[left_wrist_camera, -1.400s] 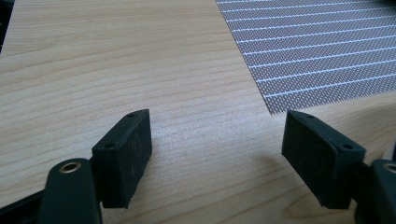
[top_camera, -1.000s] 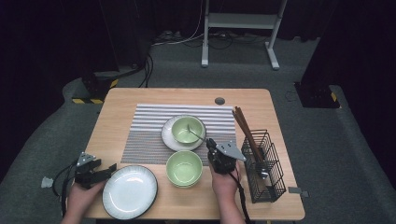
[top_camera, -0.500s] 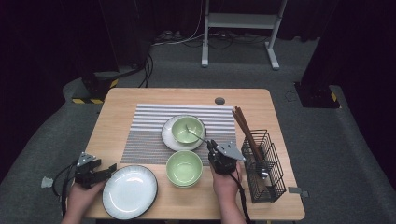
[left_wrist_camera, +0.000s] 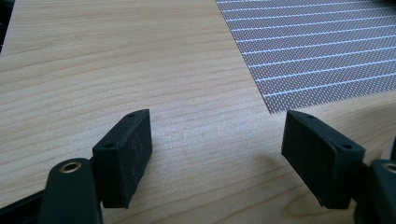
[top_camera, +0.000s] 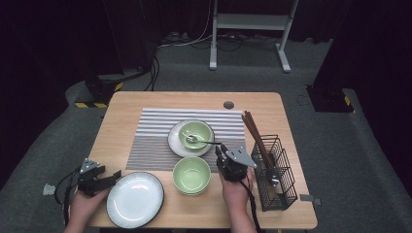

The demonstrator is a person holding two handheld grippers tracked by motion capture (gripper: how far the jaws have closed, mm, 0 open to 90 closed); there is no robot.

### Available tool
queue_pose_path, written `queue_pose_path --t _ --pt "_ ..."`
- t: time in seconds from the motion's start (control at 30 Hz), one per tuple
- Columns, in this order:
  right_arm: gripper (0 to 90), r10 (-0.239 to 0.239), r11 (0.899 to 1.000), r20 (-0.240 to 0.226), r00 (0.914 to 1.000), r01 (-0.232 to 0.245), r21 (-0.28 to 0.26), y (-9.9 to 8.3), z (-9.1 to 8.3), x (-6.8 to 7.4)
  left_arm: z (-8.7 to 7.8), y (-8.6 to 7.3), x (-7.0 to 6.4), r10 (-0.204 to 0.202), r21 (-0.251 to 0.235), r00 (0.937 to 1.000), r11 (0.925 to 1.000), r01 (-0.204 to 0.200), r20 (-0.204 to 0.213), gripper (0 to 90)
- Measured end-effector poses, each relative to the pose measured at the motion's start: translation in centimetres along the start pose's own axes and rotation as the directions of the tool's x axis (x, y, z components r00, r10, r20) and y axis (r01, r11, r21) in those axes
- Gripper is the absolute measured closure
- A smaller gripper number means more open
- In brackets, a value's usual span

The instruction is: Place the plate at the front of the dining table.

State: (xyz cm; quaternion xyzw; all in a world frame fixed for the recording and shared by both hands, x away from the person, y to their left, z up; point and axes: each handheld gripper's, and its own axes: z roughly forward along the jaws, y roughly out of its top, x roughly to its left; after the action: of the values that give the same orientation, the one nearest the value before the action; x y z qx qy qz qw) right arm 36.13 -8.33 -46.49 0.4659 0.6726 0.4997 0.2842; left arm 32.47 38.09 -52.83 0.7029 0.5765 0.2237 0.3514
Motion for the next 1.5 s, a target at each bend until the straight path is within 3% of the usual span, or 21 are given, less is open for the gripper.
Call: queue_pose_path --t 0.33,0.7,0.97,1.5 --pt "68.7 0.023 1.0 0.02 0.9995 -0.023 0.015 -0.1 0.4 -0.3 0.0 0.0 0.0 0.0 -0.001 1.0 1.0 0.0 0.001 24.7" --pt "78.2 0.001 1.0 0.057 0.9983 -0.002 0.026 0.6 2.0 -0.7 0.0 0.0 0.0 0.003 -0.001 1.0 1.0 -0.003 0.006 24.7" --pt "73.7 -0.001 0.999 0.087 0.9962 -0.003 0.041 1.0 3.1 -1.3 0.0 0.0 0.0 -0.001 -0.004 1.0 1.0 0.001 0.006 24.7" --pt "73.4 0.0 0.999 0.143 0.9898 -0.007 0.046 1.6 5.1 -2.1 0.0 0.0 0.1 -0.001 -0.004 0.9999 1.0 0.001 0.014 24.8"
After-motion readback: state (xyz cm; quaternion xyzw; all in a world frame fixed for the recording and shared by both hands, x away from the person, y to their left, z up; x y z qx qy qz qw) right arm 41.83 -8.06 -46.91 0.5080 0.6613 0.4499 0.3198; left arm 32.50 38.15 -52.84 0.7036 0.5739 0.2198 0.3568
